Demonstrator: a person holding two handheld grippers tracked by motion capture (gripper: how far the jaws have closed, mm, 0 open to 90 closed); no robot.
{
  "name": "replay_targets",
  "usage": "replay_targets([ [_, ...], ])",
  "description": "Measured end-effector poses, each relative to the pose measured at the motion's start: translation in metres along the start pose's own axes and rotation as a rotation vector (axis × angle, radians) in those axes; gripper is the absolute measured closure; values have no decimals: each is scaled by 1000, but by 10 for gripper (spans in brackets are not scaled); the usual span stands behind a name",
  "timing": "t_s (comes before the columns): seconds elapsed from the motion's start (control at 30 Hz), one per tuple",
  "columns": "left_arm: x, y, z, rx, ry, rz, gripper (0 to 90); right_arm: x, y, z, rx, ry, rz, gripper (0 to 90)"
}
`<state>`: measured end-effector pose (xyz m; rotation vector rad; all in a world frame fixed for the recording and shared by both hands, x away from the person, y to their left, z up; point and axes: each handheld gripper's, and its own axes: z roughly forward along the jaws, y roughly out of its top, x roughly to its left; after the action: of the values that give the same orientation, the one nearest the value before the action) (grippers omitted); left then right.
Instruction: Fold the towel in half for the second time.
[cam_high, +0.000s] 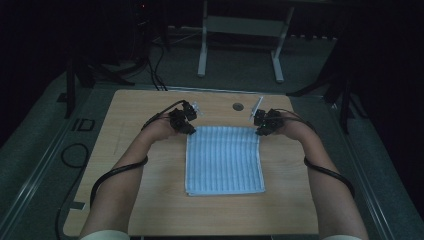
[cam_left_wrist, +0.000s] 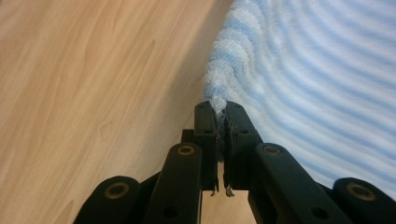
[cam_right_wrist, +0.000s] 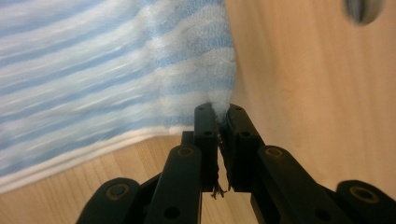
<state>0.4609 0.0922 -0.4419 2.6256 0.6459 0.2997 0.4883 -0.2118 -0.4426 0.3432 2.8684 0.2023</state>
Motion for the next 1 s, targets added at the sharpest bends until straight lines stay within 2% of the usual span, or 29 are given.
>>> replay_targets([
  [0.07,-2,-1,-10,-25,-6,-3,854,4,3,-13,-16,-28,-25,844],
  [0.13,-9,-4,-22,-36,6,21,854,9,3,-25,-49,-44,-32,844],
  [0.2,-16,-8,-31,-59,7,44,852,19,-1,-39,-92,-74,-32,843],
  [0.27,-24,-14,-38,-70,-10,55,852,23,-3,-42,-102,-73,-29,843],
  [0.37,-36,-22,-41,-58,0,65,851,42,-8,-49,-104,-89,-61,843],
  [0.4,-36,-22,-41,-58,0,65,851,42,-8,-49,-104,-89,-61,843],
  [0.43,-48,-28,-44,-64,-9,84,851,48,-10,-50,-106,-91,-72,843],
  [0.47,-54,-31,-44,-68,-11,85,848,63,-14,-53,-111,-103,-105,843],
  [0.53,-65,-37,-44,-70,-22,95,848,76,-19,-54,-126,-93,-130,843],
  [0.6,-79,-42,-40,-54,-12,118,845,90,-23,-51,-106,-108,-164,843],
  [0.67,-91,-47,-36,-48,-53,140,845,104,-26,-48,-101,-101,-191,843],
  [0.7,-96,-50,-34,-42,-61,154,844,117,-30,-44,-113,-77,-208,842],
  [0.73,-101,-53,-31,-39,-76,157,844,117,-30,-44,-113,-77,-208,842],
  [0.83,-111,-62,-27,-45,-118,171,844,133,-38,-39,-116,-62,-224,843],
  [0.87,-113,-66,-26,-53,-117,174,844,137,-41,-38,-122,-63,-226,842],
  [0.93,-115,-71,-23,-64,-143,155,844,142,-48,-36,-135,-51,-214,842],
  [1.0,-118,-75,-21,-52,-151,155,843,147,-54,-34,-143,-39,-210,842],
])
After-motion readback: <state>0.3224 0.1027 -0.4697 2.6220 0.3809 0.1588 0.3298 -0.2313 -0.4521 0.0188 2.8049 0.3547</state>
